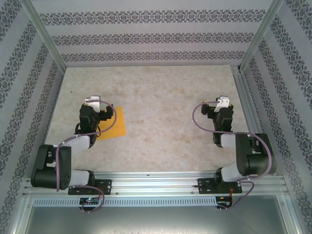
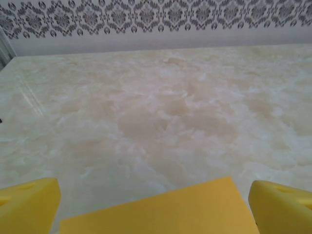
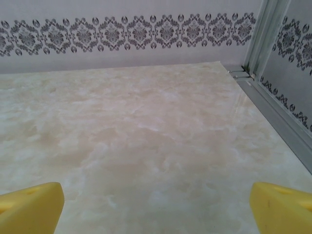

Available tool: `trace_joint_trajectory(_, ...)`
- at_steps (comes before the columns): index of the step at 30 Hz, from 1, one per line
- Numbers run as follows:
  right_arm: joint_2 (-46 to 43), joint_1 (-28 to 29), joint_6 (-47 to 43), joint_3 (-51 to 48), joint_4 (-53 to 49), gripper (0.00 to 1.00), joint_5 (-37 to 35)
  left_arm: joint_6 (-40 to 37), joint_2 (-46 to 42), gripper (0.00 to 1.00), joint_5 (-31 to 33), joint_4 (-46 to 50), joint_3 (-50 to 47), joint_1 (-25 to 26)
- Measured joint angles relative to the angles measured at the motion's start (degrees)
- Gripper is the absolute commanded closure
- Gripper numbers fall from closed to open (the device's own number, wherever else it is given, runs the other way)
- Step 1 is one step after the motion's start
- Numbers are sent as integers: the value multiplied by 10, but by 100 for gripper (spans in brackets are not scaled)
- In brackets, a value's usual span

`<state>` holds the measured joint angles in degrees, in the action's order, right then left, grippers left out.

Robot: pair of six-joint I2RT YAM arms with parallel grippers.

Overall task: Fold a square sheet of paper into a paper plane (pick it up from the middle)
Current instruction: Move the square sheet of paper to the center of the table.

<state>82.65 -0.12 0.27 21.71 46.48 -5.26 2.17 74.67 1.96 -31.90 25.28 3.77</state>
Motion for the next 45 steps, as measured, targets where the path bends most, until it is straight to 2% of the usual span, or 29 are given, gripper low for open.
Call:
trace_joint_trajectory(4, -89, 0, 31, 75, -174, 2, 11, 55, -71, 0, 31, 125, 37, 0)
trace_joint_trajectory(8, -137, 0, 115, 167, -310, 2, 64, 145, -104, 0, 54, 246, 95, -7)
trace_joint_trajectory(11, -145, 0, 183, 187, -337, 2, 149, 211, -93, 0, 13, 289, 116, -10)
trace_joint_trajectory(14, -108, 14, 236, 188, -347, 2, 254, 259, -41, 0, -44, 329, 137, -1)
trace_joint_trajectory(18, -46, 65, 261, 206, -420, 2, 309, 289, 17, 0, -77, 408, 167, 41)
trace_joint_trajectory(22, -18, 124, 260, 241, -488, 2, 309, 293, 67, 0, -76, 506, 226, 85)
trace_joint_trajectory(26, -11, 149, 258, 264, -521, 2, 302, 296, 73, 0, -66, 557, 238, 113)
trace_joint_trajectory(37, 9, 166, 271, 270, -540, 2, 291, 303, 213, 0, -32, 613, 305, 156)
trace_joint_trajectory(45, 9, 166, 273, 270, -553, 2, 278, 326, 248, 0, -33, 617, 328, 198)
